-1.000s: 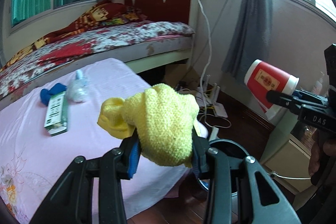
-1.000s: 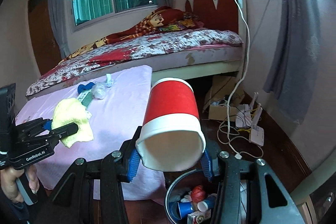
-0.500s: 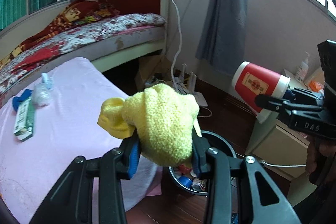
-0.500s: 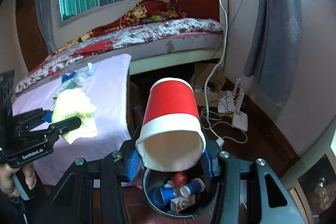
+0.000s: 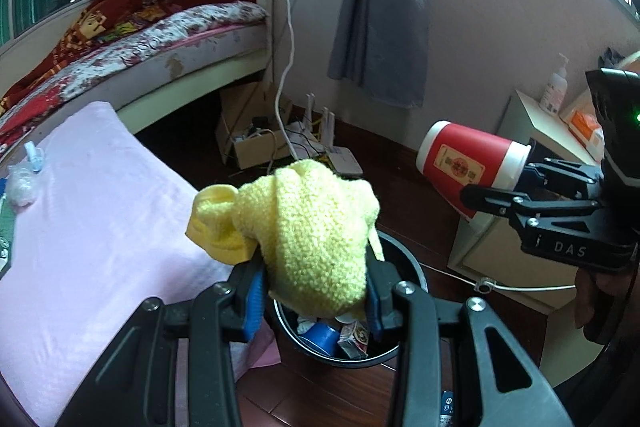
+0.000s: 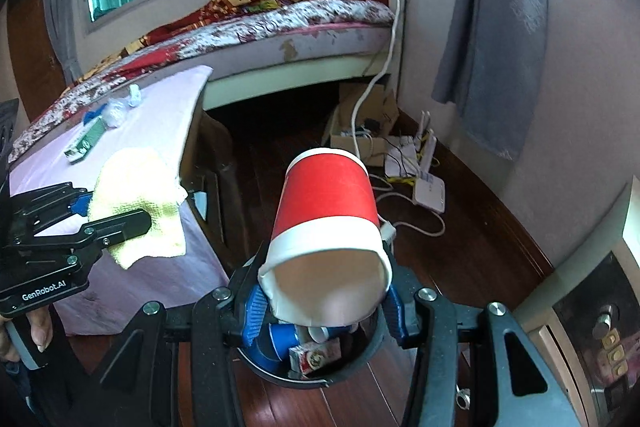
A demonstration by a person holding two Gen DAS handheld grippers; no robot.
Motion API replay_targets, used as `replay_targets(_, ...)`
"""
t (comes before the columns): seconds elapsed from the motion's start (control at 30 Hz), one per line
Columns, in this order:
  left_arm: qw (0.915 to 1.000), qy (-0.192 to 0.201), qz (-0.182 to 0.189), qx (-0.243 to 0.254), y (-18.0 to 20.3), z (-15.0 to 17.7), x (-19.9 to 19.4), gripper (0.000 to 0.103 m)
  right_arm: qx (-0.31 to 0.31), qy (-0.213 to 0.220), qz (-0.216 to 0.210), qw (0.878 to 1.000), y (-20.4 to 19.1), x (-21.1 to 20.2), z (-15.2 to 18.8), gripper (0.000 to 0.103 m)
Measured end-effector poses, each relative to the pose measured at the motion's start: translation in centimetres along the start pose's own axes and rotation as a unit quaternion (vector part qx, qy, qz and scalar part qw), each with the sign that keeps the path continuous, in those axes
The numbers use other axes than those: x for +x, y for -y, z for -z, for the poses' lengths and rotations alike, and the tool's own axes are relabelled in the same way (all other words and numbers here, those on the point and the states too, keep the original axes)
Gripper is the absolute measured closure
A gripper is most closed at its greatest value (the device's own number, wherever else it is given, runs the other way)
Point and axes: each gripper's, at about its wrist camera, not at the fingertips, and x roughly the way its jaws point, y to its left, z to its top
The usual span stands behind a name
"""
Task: Collect trash
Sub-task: 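Carry the yellow cloth and red cup over the bin and release both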
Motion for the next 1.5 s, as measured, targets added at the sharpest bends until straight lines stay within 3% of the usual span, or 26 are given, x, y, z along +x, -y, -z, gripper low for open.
replay_targets(0.4, 0.998, -0.051, 0.037, 0.006, 0.8, 1.9, 4.4, 0.062, -0.012, -0.078, 0.006, 0.997, 1.9, 3.7, 3.8, 0.051)
replay_targets(0.73, 0.9934, -0.101, 0.054, -0.005, 0.1, 4.1, 8.0, 0.062, -0.058, -0.145, -0.002, 0.988, 1.0, 8.1, 6.6, 0.049)
replay_targets(0.97, 0.9884, -0.135, 0.068, -0.014, -0.3, 5.3, 10.2, 0.06, -0.066, -0.159, -0.02, 0.985, 0.4, 10.8, 6.8, 0.047)
replay_targets(1.0, 0.9881, -0.137, 0.069, -0.015, -0.4, 5.4, 10.4, 0.057, -0.067, -0.162, -0.023, 0.984, 0.4, 11.3, 6.8, 0.047)
replay_targets(1.03, 0.9874, -0.14, 0.072, -0.019, -0.5, 5.5, 10.7, 0.049, -0.07, -0.166, -0.029, 0.983, 0.2, 11.7, 6.9, 0.043)
replay_targets(1.07, 0.9865, -0.142, 0.077, -0.028, -0.7, 5.6, 11.0, 0.042, -0.076, -0.166, -0.029, 0.983, -0.1, 12.1, 7.0, 0.034)
replay_targets(1.1, 0.9858, -0.144, 0.076, -0.038, -0.9, 5.7, 11.3, 0.022, -0.088, -0.166, -0.02, 0.982, -0.4, 12.4, 7.1, 0.025)
replay_targets(1.13, 0.9864, -0.141, 0.07, -0.047, -1.1, 5.8, 11.2, 0.014, -0.105, -0.167, 0.006, 0.98, -0.7, 12.9, 7.4, 0.005)
replay_targets(1.17, 0.9875, -0.135, 0.065, -0.05, -1.4, 5.9, 11.0, 0.012, -0.112, -0.17, 0.023, 0.979, -0.7, 13.2, 7.6, 0.0)
replay_targets(1.3, 0.988, -0.138, 0.04, -0.057, -2.1, 6.7, 10.7, 0.004, -0.096, -0.194, 0.034, 0.976, 0.2, 14.1, 8.1, 0.0)
replay_targets(1.4, 0.9886, -0.133, 0.026, -0.066, -2.6, 6.8, 10.4, 0.004, -0.088, -0.2, 0.044, 0.975, 0.6, 14.0, 8.1, 0.0)
replay_targets(1.5, 0.9903, -0.121, 0.012, -0.068, -2.8, 6.6, 9.8, 0.004, -0.087, -0.185, 0.054, 0.977, 0.4, 13.2, 7.7, 0.0)
